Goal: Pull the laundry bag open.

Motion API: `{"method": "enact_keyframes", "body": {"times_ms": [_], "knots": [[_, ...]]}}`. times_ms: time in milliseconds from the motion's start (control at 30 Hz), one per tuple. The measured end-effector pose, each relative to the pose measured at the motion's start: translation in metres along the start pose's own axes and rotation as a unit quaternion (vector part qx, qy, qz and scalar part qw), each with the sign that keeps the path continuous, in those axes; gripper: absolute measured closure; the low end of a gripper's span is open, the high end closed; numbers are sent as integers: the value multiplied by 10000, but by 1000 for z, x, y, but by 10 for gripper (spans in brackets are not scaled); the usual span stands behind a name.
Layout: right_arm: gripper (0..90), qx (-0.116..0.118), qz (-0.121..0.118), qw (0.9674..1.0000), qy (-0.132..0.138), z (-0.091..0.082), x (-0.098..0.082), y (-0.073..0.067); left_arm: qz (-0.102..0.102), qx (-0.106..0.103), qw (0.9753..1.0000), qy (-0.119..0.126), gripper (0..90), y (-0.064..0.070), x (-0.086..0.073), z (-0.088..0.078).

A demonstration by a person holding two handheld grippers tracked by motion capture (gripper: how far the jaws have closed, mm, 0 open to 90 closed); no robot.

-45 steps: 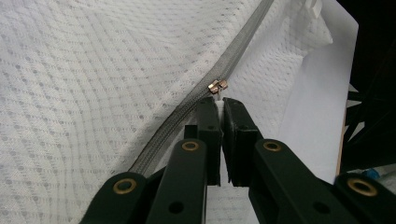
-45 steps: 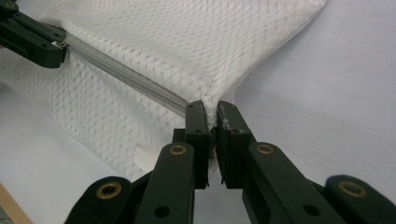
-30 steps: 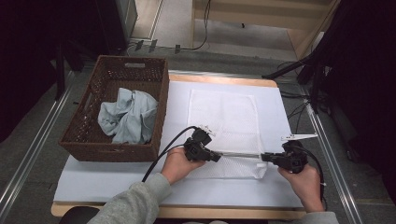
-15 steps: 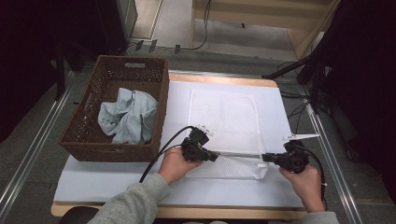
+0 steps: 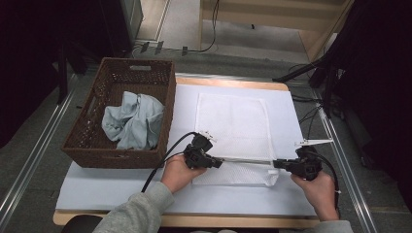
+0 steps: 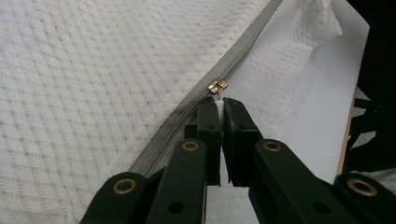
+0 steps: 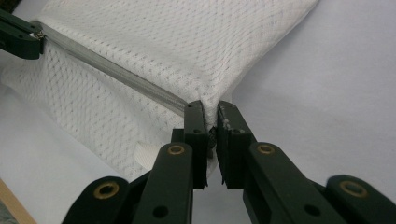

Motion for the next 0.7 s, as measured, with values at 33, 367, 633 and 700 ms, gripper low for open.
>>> {"method": "enact_keyframes", "body": {"times_ms": [33,367,633,700], "knots": [[845,3,-3,10000,2,0,0,0,-3,7,10000,0,864,0,0,0],[837,27,-6,10000,-12,1,0,-1,-55,10,10000,16,863,-1,-2,-1],[831,48,88,9999,36,0,-1,0,-70,40,10000,7,863,-2,-2,-2],[830,59,127,9998,101,0,-1,0,-78,48,10000,8,863,-2,-2,-1]]}}
Point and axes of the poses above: each handheld gripper's, and its own axes: z roughly forward along the jaws, x roughly out of its top, y roughly to its right, the point moved 4 cm from there along z, roughly forward along the jaws, and after that the axes turned 3 degrees about -y, right-handed, at the moved point
